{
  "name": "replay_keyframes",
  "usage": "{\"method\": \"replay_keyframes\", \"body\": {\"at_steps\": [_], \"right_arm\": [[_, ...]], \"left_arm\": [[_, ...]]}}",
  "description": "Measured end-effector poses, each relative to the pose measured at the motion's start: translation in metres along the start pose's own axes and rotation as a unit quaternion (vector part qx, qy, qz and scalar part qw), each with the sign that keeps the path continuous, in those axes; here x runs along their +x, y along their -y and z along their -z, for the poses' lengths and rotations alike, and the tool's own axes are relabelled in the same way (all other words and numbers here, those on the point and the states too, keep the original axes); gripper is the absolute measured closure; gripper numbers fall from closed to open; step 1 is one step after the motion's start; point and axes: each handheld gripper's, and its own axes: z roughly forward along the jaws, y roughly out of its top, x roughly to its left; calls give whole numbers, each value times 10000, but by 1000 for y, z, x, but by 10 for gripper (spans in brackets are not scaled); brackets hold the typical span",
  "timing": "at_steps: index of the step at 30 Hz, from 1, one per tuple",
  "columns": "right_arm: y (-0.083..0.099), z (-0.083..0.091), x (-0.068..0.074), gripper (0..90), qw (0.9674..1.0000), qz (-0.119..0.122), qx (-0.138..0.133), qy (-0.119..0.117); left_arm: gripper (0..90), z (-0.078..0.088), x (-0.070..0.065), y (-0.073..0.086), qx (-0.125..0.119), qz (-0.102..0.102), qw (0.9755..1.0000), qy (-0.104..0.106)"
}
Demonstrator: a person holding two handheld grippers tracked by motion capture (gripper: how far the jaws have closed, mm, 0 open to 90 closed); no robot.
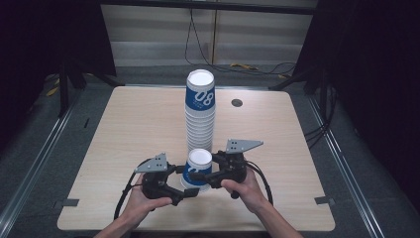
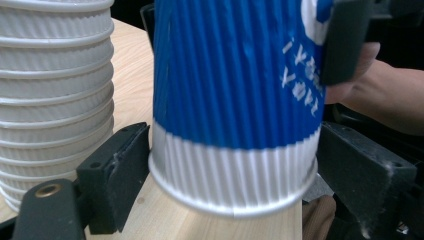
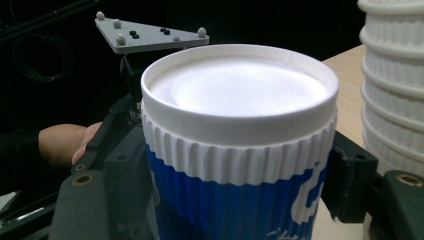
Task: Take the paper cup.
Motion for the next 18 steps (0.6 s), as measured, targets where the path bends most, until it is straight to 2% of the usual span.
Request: {"method": "replay_keyframes", "body": {"at_steps": [5,7,9,11,16,18], "right_arm": [[1,-5,3,279,10000,81,51,10],[2,-7,4,279,9999,92,79,-7],[2,-8,6,279,9998,151,116,9],[2,-9,7,277,9997,191,132,24],[1,-9,9,263,9995,233,182,67],[0,-9,11,221,9994,271,202,109]], "left_arm": [[131,-5,1,0,35,61,10000,-1],[123,-6,0,0,63,14,10000,-50],[147,-7,-1,-1,60,-40,10000,-11],[155,-6,-2,-1,56,-84,9999,-94],[186,-5,-1,0,27,-198,9998,-57],[191,-5,-1,0,50,-217,9997,-108]]}}
